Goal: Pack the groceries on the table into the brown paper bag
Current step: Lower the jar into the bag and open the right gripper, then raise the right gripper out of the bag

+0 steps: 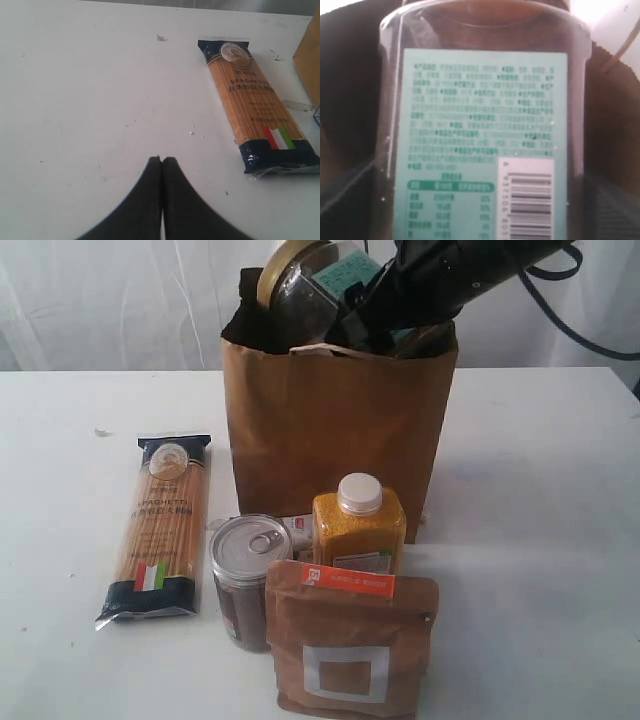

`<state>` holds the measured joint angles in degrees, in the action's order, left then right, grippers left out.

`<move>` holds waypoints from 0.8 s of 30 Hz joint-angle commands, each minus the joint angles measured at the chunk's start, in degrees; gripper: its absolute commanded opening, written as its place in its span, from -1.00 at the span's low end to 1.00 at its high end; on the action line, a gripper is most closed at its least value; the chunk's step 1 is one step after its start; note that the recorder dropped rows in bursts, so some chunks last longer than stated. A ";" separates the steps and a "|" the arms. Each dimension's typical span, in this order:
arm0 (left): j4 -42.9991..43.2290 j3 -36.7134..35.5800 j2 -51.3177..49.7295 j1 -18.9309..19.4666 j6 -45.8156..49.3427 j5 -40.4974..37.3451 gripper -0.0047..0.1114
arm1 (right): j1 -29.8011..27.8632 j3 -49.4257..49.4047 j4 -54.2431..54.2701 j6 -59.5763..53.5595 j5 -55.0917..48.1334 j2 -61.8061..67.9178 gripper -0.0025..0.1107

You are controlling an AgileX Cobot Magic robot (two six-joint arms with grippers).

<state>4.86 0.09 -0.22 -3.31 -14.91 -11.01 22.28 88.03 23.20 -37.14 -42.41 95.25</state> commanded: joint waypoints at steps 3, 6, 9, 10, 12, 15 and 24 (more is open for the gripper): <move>0.09 -0.09 0.22 -0.35 -0.04 0.28 -0.92 | 0.02 0.49 -1.29 0.18 0.59 0.10 0.85; 0.09 -0.09 0.22 -0.35 -0.04 0.28 -0.92 | 0.02 0.49 -1.29 0.18 0.20 0.30 0.89; 0.09 -0.09 0.22 -0.35 -0.04 0.28 -0.92 | 0.02 0.49 -1.29 0.18 0.20 0.30 0.89; 0.09 -0.09 0.22 -0.35 -0.04 0.28 -0.92 | 0.02 0.49 -1.29 0.18 0.08 0.30 0.89; 0.09 -0.09 0.22 -0.35 -0.04 0.28 -0.92 | 0.02 0.49 -1.29 0.18 -0.15 0.30 0.89; 0.09 -0.09 0.22 -0.35 -0.04 0.28 -0.92 | 0.02 0.49 -1.29 0.18 -0.15 0.30 0.89; 0.09 -0.09 0.22 -0.35 -0.04 0.28 -0.92 | 0.02 0.54 -1.05 0.18 0.78 -2.31 0.89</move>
<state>4.86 0.09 -0.22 -3.31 -14.91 -11.01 22.28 88.25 22.34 -37.14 -42.14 94.94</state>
